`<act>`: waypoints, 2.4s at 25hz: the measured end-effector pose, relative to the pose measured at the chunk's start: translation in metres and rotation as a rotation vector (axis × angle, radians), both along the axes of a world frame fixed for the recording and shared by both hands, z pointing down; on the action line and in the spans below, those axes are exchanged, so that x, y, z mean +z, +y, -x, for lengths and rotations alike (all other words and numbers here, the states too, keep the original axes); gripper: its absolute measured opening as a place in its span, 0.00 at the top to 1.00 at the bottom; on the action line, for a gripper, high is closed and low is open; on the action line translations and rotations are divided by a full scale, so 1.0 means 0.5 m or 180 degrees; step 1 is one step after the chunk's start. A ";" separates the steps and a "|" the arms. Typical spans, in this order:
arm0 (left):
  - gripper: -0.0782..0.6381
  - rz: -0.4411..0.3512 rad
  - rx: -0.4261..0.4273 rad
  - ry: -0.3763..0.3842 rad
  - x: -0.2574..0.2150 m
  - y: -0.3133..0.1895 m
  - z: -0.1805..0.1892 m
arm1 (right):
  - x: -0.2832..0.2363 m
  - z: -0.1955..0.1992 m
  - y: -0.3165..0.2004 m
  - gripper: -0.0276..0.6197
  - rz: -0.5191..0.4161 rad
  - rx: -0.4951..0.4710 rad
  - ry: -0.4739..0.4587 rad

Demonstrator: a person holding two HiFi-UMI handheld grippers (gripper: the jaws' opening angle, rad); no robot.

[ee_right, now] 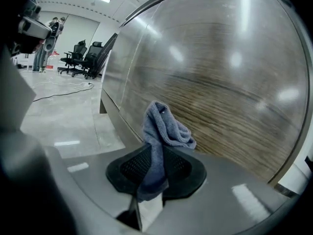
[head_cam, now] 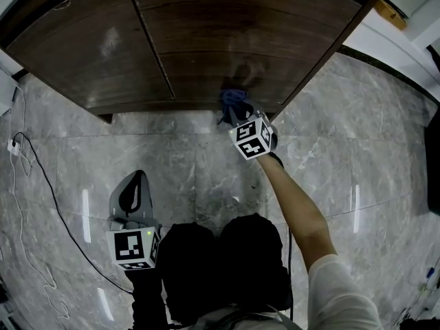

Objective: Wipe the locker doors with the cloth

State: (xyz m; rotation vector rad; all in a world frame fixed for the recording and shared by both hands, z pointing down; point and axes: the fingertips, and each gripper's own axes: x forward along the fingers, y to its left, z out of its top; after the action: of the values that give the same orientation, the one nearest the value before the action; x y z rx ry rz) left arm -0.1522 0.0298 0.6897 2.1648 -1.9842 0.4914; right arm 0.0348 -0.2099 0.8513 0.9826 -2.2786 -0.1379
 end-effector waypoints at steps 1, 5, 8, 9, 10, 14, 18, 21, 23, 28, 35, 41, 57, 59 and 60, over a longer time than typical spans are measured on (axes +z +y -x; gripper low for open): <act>0.89 -0.0003 0.0004 0.0002 -0.001 -0.001 -0.001 | -0.007 0.002 0.001 0.84 -0.0007 -0.0015 0.0008; 0.89 -0.0011 0.0022 0.0012 -0.004 -0.002 -0.004 | -0.063 0.016 0.002 0.84 -0.0139 -0.0075 -0.0038; 0.89 -0.0015 0.0015 0.0023 -0.006 0.000 -0.003 | -0.122 0.030 0.002 0.85 -0.0273 -0.0112 -0.0105; 0.89 -0.0018 0.0012 0.0027 -0.006 0.002 -0.002 | -0.142 0.034 0.002 0.84 -0.0318 -0.0122 -0.0126; 0.89 -0.0020 0.0009 0.0031 -0.006 0.002 -0.001 | -0.163 0.038 0.002 0.84 -0.0363 -0.0131 -0.0146; 0.89 -0.0031 -0.0003 0.0045 -0.007 0.005 0.004 | -0.252 0.055 0.002 0.84 -0.0546 -0.0170 -0.0227; 0.89 -0.0047 0.0000 0.0064 -0.010 0.005 0.003 | -0.342 0.067 0.000 0.84 -0.0719 -0.0204 -0.0313; 0.89 -0.0059 0.0004 0.0074 -0.011 0.006 0.002 | -0.399 0.075 0.000 0.84 -0.0857 -0.0226 -0.0363; 0.89 -0.0065 0.0008 0.0081 -0.012 0.007 0.000 | -0.431 0.079 0.000 0.84 -0.0942 -0.0246 -0.0391; 0.89 -0.0080 0.0015 0.0090 -0.020 0.008 -0.002 | -0.492 0.085 -0.001 0.84 -0.1083 -0.0297 -0.0407; 0.89 -0.0123 -0.0004 0.0073 -0.032 0.008 0.003 | -0.570 0.100 -0.001 0.84 -0.1254 -0.0392 -0.0434; 0.89 -0.0132 -0.0022 0.0092 -0.032 0.010 0.010 | -0.645 0.110 -0.002 0.84 -0.1387 -0.0414 -0.0499; 0.89 -0.0118 -0.0051 0.0124 -0.022 0.013 0.019 | -0.763 0.118 0.000 0.84 -0.1733 -0.0375 -0.0743; 0.89 -0.0111 -0.0057 0.0125 -0.020 0.014 0.021 | -0.741 0.122 0.001 0.84 -0.1693 -0.0366 -0.0755; 0.89 -0.0105 -0.0063 0.0126 -0.018 0.016 0.023 | -0.728 0.124 0.002 0.84 -0.1663 -0.0366 -0.0751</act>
State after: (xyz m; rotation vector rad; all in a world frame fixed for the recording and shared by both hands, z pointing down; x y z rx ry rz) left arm -0.1635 0.0377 0.6805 2.1547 -2.0048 0.4122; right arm -0.0275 -0.2091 0.4875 1.1717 -2.5778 -0.7314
